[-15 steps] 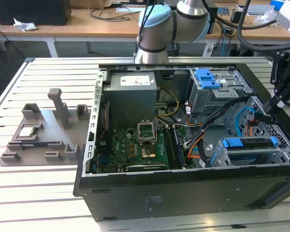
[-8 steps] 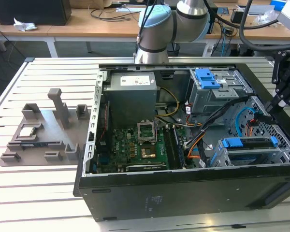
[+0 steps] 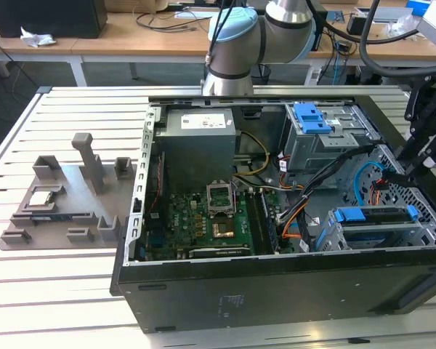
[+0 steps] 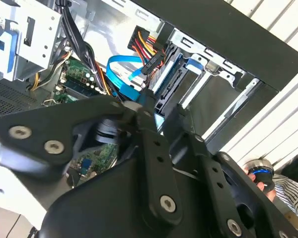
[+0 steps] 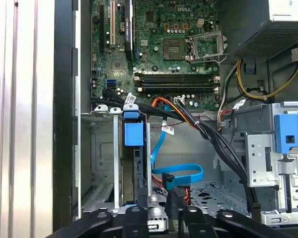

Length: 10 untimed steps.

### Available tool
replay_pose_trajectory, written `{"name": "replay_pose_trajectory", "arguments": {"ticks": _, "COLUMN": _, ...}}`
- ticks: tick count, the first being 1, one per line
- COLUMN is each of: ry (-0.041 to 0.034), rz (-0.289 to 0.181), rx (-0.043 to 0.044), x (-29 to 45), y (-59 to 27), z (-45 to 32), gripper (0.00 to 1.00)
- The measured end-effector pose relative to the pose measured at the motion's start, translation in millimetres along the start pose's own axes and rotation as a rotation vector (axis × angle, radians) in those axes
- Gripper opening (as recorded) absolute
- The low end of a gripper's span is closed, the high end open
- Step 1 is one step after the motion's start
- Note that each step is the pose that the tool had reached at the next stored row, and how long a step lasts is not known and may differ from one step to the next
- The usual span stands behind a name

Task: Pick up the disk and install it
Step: 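Insert the first disk wire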

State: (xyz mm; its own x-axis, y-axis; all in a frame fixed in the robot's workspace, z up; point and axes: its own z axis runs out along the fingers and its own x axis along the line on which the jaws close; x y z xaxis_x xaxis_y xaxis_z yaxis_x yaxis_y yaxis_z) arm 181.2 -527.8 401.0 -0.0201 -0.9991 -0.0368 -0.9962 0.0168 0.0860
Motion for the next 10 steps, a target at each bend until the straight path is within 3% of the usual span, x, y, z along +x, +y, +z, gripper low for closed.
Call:
{"name": "replay_pose_trajectory", "arguments": {"ticks": 1, "ry": -0.0001, "rz": 0.0, "rx": 0.0, "x": 0.0, "y": 0.0, "z": 0.0, "gripper": 0.36}}
{"name": "replay_pose_trajectory", "arguments": {"ticks": 4, "ry": 0.0005, "rz": 0.0, "rx": -0.0017, "x": -2.6, "y": -3.2, "z": 2.3, "gripper": 0.36}}
{"name": "replay_pose_trajectory", "arguments": {"ticks": 10, "ry": -0.0009, "rz": 0.022, "rx": -0.0081, "x": -10.6, "y": -18.6, "z": 18.2, "gripper": 0.36}}
